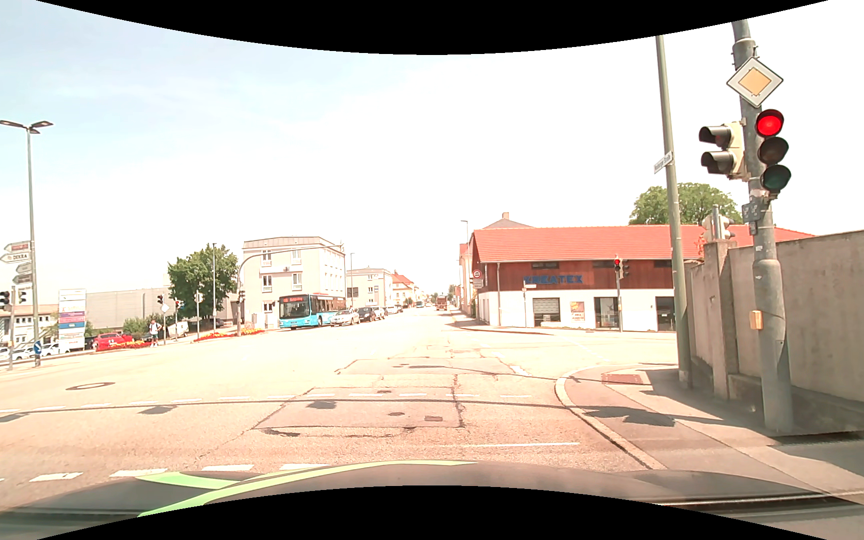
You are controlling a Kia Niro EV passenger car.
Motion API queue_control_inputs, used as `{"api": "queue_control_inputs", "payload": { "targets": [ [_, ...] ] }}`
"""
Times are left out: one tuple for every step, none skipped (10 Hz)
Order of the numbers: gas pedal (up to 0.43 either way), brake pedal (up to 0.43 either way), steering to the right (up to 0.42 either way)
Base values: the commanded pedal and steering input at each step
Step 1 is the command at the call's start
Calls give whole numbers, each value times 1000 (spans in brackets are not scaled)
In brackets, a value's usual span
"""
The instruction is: Follow the waypoints while adhering to traffic rules and regulations
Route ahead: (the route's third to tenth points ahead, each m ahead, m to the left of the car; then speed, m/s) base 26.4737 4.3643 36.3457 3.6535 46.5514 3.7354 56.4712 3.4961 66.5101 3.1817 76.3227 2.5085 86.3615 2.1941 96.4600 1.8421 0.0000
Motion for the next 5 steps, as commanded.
{"api": "queue_control_inputs", "payload": {
  "targets": [
    [0, 250, 3],
    [0, 250, 3],
    [0, 250, 3],
    [0, 250, 3],
    [0, 250, 3]
  ]
}}
